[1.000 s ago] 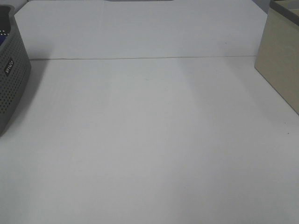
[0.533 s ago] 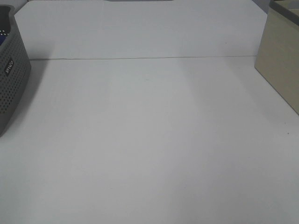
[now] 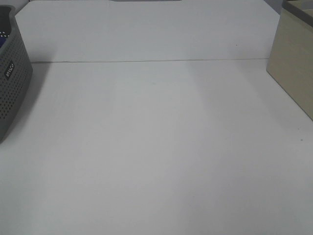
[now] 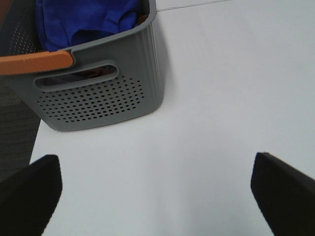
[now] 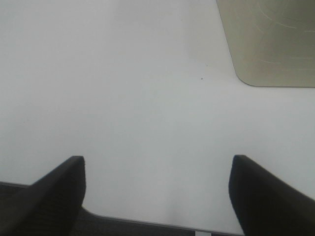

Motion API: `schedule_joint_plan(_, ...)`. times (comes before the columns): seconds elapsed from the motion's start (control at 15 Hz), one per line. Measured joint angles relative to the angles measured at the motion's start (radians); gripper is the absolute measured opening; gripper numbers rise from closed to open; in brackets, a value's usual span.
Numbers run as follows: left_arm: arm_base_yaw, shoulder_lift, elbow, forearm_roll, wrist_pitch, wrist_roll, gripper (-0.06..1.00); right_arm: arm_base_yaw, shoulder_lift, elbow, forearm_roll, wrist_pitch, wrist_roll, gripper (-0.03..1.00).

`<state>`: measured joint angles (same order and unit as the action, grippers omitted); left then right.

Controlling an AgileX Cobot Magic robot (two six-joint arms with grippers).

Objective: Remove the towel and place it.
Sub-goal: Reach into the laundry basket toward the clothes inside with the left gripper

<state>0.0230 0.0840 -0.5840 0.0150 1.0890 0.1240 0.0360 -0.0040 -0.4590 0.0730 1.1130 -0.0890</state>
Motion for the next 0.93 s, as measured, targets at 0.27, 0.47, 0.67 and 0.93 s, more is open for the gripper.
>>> schedule_joint_plan(0.27,0.0,0.298,-0.196,0.0,0.013,0.29,0.99,0.0,0.0,0.0,0.0,0.0,0.0,0.78)
schedule_joint_plan(0.47,0.0,0.704,-0.488,0.011,0.087,0.581,0.99,0.0,0.0,0.0,0.0,0.0,0.0,0.78)
schedule_joint_plan(0.67,0.0,0.964,-0.68,0.081,0.122,0.714,0.99,0.0,0.0,0.0,0.0,0.0,0.0,0.78)
schedule_joint_plan(0.93,0.0,1.322,-0.957,0.251,0.122,0.76,0.99,0.0,0.0,0.0,0.003,0.0,0.0,0.78)
